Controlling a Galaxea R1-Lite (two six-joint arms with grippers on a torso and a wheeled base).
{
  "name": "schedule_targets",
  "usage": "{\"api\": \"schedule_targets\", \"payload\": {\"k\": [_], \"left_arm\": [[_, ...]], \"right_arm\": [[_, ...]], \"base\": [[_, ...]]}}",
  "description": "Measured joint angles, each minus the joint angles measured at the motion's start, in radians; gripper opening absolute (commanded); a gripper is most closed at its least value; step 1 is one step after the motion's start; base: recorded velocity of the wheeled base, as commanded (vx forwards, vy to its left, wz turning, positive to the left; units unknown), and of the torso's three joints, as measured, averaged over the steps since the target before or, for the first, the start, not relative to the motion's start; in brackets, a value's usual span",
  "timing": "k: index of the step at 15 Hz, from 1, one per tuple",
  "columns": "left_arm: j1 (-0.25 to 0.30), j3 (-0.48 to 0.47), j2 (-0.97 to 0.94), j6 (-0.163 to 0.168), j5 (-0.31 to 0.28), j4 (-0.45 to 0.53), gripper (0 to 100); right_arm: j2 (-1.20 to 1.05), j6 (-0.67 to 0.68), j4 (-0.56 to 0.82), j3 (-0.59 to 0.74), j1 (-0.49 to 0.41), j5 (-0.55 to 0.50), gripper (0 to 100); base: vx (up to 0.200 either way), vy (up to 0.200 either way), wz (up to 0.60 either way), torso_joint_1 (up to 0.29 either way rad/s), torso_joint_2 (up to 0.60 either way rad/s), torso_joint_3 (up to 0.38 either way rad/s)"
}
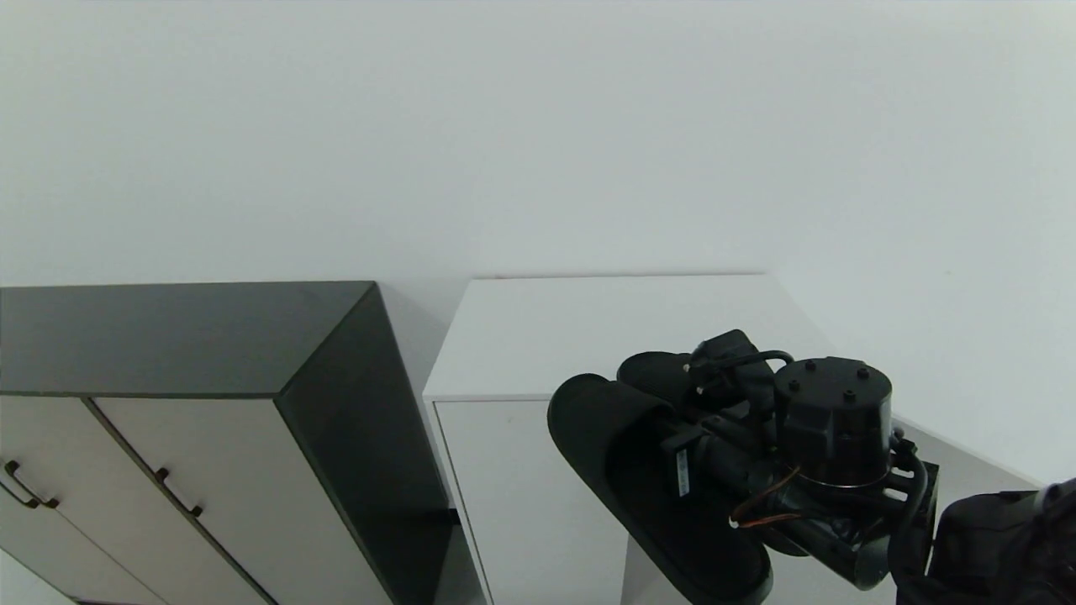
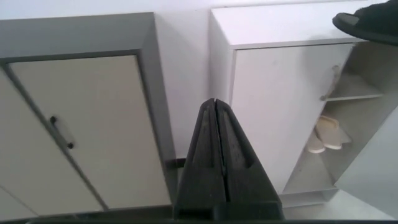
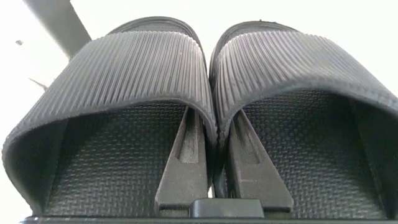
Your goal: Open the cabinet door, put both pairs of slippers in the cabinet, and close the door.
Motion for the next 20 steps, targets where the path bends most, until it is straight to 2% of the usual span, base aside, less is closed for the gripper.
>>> {"api": "schedule_targets", "payload": {"k": [10,17,20], "left_arm": [[-0.001,0.000,0.000,0.000,0.000,0.000,0],[0.000,0.000,0.000,-0.001,0.000,0.000,0],[-0.001,0.000,0.000,-0.001,0.000,0.000,0]], "right_arm": [[0.003,-0.001,-0.020,0.020,0.013,0.000,0],[0.003,-0.002,-0.024,0.026,0.014,0.002,0],[0.005,-0.010,-0.080,0.040,0.018,0.007,0]], "base": [[0.000,-0.200,0.00,0.001,0.00,0.003],[0.000,0.000,0.00,0.000,0.00,0.000],[0.000,0.000,0.00,0.000,0.00,0.000]]}}
